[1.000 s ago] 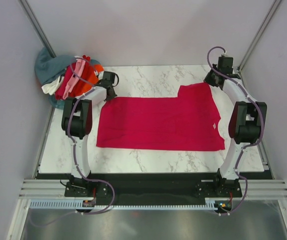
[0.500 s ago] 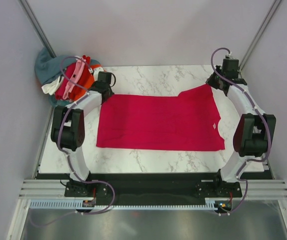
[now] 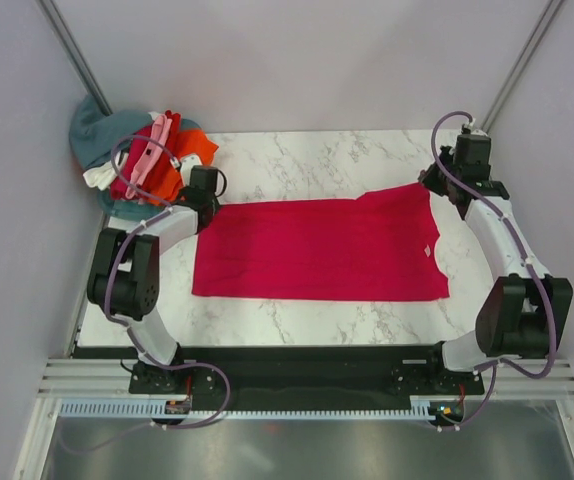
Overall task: Fold and stack the t-shirts
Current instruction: Fold the tshirt
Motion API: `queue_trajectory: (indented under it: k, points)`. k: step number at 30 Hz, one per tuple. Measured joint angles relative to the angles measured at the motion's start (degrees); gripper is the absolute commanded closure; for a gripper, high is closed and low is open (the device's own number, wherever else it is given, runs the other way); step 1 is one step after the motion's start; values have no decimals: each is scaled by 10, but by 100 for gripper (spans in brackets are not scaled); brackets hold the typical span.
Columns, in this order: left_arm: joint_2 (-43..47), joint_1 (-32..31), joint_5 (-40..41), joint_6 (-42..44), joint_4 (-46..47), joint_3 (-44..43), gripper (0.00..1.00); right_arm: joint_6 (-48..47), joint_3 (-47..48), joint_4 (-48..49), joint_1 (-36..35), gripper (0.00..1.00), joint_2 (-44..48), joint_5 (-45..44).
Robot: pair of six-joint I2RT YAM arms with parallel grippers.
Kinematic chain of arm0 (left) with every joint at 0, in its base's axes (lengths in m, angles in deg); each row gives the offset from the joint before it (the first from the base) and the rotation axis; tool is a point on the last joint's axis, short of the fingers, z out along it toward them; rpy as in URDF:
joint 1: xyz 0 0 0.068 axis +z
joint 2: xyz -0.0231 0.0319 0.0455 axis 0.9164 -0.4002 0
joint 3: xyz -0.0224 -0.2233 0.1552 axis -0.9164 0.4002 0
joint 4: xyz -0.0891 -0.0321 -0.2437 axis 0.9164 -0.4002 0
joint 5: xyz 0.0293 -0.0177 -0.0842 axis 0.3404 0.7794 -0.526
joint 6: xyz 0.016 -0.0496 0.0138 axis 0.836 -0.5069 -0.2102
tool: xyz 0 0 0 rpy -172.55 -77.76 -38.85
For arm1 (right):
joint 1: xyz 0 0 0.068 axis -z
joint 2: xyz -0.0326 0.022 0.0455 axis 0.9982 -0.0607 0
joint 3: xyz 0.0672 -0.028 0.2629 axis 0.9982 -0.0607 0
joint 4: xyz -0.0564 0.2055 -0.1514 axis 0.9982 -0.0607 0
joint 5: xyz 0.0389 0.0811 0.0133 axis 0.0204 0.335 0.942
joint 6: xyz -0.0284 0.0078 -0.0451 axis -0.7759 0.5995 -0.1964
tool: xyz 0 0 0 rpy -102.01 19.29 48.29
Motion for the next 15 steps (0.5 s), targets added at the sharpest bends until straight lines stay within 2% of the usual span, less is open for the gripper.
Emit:
queue_trajectory:
  k: [15]
  points:
    - [124, 0, 2, 0, 49, 86, 98, -2, -92, -30, 0, 100, 151, -16]
